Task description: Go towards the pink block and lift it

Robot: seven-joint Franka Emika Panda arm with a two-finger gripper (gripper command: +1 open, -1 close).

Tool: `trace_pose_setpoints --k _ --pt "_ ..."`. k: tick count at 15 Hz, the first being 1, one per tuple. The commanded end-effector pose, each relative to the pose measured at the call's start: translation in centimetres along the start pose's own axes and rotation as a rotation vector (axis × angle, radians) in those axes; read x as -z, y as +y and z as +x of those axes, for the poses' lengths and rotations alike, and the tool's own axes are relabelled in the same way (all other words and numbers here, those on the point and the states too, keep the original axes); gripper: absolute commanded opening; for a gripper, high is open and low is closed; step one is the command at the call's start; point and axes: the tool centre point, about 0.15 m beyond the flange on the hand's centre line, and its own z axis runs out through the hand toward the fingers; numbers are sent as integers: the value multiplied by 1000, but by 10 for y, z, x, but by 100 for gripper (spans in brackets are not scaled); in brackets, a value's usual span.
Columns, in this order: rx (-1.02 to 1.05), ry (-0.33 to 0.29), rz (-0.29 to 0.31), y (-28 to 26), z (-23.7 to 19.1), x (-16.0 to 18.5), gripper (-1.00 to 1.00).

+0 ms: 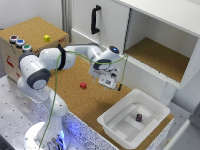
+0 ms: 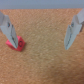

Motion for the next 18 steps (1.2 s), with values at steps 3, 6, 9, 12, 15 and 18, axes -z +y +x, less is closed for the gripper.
trace_pose_setpoints --k 3,6,9,12,15,18 --pt "-7 45 -174 -95 23 -55 100" --pt "-46 64 -189 -98 32 -65 100" --pt "-72 89 -181 -88 44 -82 100" --pt "-124 139 -152 -69 49 -90 100" --pt "-128 151 -158 -64 60 -96 100" --pt "-114 137 -166 -70 70 -102 100"
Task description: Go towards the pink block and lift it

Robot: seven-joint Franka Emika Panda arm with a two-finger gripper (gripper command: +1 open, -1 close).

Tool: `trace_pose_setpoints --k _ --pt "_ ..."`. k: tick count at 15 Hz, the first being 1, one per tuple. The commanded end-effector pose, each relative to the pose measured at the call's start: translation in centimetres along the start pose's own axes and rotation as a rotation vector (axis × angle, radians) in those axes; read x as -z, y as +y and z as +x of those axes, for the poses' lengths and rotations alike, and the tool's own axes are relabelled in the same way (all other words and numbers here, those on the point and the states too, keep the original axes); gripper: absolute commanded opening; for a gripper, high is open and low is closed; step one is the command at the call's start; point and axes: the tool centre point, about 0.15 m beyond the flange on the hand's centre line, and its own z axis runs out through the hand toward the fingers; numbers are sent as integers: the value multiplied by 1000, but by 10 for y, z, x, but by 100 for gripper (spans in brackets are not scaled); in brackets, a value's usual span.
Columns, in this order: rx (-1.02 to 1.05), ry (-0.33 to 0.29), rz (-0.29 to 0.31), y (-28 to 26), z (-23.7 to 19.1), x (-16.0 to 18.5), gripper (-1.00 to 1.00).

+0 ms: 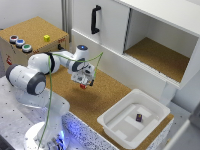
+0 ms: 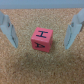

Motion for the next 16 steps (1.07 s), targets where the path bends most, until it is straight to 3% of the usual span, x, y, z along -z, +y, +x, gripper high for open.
trace_pose_setpoints --k 1,4,5,16 --pt "-13 10 14 -6 22 -29 100" --pt "-15 5 18 -6 29 -35 100" --pt "-17 0 19 -6 32 -37 -100" --pt "-13 -24 11 -5 35 -36 -100"
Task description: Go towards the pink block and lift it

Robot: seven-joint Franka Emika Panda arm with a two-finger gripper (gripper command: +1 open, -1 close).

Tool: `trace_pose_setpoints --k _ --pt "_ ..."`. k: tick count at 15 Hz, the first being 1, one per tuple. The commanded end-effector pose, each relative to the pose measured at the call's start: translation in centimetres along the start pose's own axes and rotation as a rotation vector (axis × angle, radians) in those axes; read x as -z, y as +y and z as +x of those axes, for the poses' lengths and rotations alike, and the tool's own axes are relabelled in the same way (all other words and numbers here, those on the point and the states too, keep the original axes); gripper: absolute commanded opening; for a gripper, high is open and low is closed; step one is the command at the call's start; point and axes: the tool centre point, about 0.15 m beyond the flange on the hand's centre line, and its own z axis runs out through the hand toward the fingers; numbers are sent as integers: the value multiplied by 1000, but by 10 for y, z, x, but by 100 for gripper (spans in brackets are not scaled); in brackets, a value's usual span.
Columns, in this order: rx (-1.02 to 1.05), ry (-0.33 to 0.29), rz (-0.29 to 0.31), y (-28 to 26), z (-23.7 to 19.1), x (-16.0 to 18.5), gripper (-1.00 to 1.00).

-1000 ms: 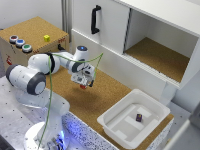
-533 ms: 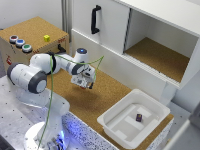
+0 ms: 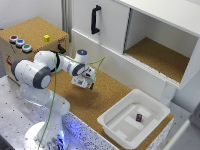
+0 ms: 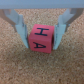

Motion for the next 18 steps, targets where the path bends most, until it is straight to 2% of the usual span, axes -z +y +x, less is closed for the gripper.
trace_pose_setpoints --k 1,3,6,8,9,15,18 --pt "-20 -35 -9 1 16 -6 -100" --pt "-27 -26 -30 7 14 2 -100" --pt "-47 10 -86 23 8 38 -100" --pt "-23 19 -77 35 5 63 -100" --pt "8 19 -44 41 5 73 -100" --pt "-47 68 -78 100 10 144 -100" --pt "-78 96 -145 138 22 180 -100"
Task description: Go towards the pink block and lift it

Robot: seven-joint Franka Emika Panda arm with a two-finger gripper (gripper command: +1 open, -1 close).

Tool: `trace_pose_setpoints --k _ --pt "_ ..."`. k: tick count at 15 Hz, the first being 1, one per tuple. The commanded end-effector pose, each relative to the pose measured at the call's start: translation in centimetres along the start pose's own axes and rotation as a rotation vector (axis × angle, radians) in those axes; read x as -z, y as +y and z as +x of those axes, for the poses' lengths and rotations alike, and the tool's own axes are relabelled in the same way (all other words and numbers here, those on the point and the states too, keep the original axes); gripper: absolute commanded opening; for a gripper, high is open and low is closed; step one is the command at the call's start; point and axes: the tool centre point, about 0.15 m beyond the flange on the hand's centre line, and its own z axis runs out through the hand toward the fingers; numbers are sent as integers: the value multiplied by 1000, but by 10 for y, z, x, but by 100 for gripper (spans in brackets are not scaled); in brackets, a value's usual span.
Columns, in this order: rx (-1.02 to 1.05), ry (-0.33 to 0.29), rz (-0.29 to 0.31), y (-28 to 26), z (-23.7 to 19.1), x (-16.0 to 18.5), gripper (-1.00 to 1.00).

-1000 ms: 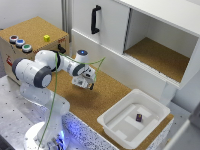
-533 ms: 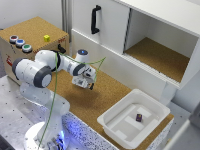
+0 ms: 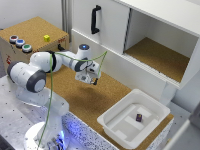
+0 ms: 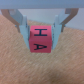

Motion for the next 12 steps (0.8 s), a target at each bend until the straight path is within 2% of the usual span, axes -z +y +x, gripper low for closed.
trace_pose_setpoints --k 1,3,8,12 --pt "-14 -8 -36 78 23 58 -100" --pt "-53 1 -56 105 32 66 -100" --pt "-182 77 0 190 53 70 -100" --pt "-183 134 -17 258 96 78 -100"
